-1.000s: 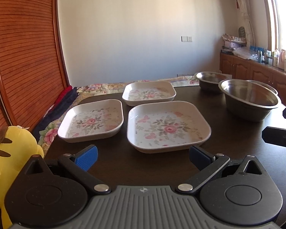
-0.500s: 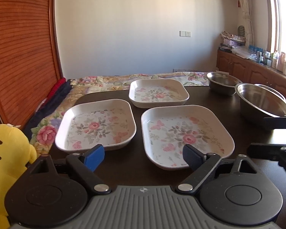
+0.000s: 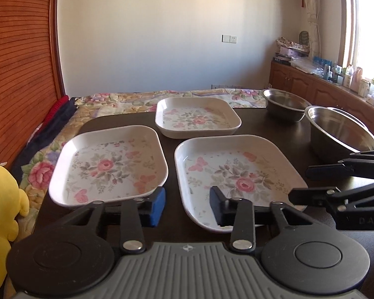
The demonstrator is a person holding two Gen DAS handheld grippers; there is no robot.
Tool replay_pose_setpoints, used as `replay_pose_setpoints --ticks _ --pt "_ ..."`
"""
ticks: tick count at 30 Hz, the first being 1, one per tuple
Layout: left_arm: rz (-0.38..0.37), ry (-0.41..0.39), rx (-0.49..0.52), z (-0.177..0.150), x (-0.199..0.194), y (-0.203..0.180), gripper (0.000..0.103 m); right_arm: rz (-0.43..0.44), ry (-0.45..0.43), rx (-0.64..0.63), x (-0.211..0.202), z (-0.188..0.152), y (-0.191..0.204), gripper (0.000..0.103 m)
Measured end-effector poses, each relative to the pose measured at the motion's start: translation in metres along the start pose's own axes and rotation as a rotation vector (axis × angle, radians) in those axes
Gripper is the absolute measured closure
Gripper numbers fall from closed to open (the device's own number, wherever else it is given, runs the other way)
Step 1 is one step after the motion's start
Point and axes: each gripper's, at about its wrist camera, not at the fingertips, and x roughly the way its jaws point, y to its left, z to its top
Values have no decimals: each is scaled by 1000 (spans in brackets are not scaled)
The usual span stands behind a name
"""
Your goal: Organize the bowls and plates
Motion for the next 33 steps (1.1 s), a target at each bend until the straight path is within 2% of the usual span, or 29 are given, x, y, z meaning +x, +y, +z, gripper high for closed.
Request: replay_pose_setpoints --ticks 4,6,12,19,22,33 --pt "-20 19 -3 -2 4 0 73 -17 12 3 7 1 -4 58" --pt "-25 28 2 -3 5 0 82 -18 18 3 10 2 -5 60" --pt "-22 46 8 -3 11 1 82 -19 37 18 19 2 -10 73" --pt "-19 58 14 -1 20 0 82 -25 46 44 28 5 -16 75" --pt "-13 54 12 -1 20 -1 87 -2 43 64 29 5 -20 80" --pt "-29 48 -2 -8 -2 -8 87 14 12 76 15 -2 -21 82"
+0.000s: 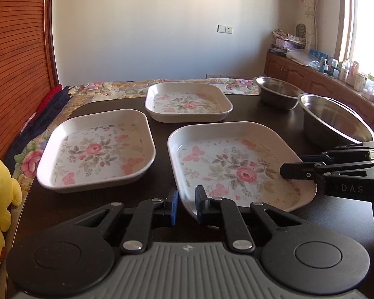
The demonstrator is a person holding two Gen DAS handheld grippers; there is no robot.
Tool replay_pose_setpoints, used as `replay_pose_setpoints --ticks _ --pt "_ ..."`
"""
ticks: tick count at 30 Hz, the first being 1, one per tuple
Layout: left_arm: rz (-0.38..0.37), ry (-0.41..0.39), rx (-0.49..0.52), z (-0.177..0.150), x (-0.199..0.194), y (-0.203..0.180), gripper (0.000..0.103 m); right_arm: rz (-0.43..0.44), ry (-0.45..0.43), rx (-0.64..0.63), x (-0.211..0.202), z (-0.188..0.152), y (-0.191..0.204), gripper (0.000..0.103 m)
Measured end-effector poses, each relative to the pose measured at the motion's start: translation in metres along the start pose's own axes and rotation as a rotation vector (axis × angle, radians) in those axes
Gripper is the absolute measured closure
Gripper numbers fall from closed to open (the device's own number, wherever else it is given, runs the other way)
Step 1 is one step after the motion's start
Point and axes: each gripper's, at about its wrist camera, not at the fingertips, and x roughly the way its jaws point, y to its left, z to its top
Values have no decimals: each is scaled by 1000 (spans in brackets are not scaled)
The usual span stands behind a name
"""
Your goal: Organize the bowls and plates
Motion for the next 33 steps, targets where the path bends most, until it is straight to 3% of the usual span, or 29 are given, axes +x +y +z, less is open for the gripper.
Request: replay_pose_setpoints --ticks 19,33 --pt "3 -10 12 -37 -60 -16 87 21 -21 1 -48 -32 26 82" --pt "17 0 19 -60 -77 -20 87 22 -26 20 -64 -52 40 82"
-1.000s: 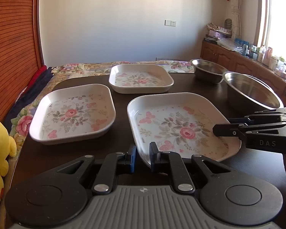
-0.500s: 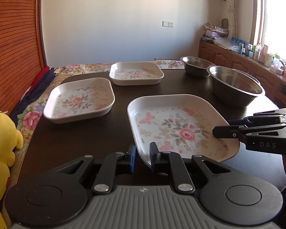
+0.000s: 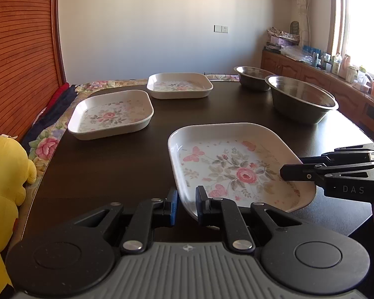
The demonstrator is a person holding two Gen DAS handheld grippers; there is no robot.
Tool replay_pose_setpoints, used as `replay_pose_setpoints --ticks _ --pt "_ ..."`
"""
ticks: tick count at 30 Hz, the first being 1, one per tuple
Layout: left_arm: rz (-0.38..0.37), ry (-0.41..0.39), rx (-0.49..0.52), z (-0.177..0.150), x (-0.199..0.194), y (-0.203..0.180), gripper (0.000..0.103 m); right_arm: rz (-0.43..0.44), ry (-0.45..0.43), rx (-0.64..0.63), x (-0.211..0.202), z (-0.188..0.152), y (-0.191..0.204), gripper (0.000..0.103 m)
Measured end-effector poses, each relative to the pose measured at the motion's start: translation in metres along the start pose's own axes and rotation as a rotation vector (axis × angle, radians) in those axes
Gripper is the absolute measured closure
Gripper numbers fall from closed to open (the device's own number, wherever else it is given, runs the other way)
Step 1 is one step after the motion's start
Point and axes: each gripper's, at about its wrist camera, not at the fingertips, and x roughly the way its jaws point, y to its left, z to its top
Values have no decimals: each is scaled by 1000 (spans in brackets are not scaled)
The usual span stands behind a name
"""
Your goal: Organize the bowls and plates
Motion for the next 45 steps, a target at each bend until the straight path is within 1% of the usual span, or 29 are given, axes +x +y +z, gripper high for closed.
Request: replay_pose_setpoints --ticks 12,23,28,30,35,37,40,41,42,45 --pt "12 30 -1 -6 5 0 87 4 14 15 2 -5 1 82" --pt "13 17 -34 -7 4 6 86 12 -3 28 2 -4 -1 82" --pt "21 2 -43 -5 -3 10 79 -1 -30 31 -8 0 -5 82" --pt "24 -12 -47 -3 -6 12 72 -14 -47 26 -14 3 -7 82" --pt "35 -51 -55 10 -12 21 63 -18 -89 14 -25 17 -12 81" --pt "45 -63 -59 17 -12 27 61 -10 -99 5 -26 24 -12 80" --pt "60 -76 -64 26 -9 36 58 3 -100 -14 -24 36 -12 78" --pt "64 -80 -64 30 -8 39 55 7 -100 -22 -23 40 -12 74" --pt "67 -84 -63 32 -6 42 53 12 -99 -29 -22 44 -11 73" --pt "79 -85 -58 40 -1 52 49 24 -87 -55 -14 54 -8 72"
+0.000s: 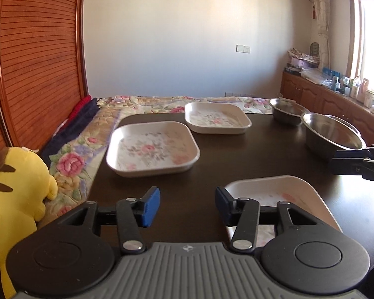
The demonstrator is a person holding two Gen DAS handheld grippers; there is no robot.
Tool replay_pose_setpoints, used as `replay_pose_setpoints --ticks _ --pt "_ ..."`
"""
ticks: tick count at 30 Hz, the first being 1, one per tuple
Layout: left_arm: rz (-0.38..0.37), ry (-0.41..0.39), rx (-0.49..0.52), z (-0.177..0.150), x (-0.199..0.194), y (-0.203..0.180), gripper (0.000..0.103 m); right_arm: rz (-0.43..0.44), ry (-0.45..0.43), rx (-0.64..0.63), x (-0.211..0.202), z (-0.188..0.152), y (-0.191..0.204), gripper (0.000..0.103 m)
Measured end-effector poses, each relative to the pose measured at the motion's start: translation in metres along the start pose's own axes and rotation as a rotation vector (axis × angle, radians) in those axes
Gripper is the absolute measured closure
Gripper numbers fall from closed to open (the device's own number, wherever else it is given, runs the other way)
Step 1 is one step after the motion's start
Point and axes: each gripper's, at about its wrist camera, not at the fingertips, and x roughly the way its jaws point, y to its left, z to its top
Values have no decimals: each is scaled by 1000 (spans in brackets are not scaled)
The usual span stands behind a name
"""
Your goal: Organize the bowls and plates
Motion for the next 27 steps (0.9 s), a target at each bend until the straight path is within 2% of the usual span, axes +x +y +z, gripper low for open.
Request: replay_pose_setpoints --ticks 3,5,10,27 --pt "16 -3 8 8 7 11 44 18 13 -16 11 10 4 72" --pt "23 -4 7 12 12 20 43 31 22 -25 18 14 7 67" --pt "46 -1 6 22 27 40 43 67 46 -31 40 30 13 64" --pt "61 32 0 48 85 91 43 141 156 11 114 66 22 64"
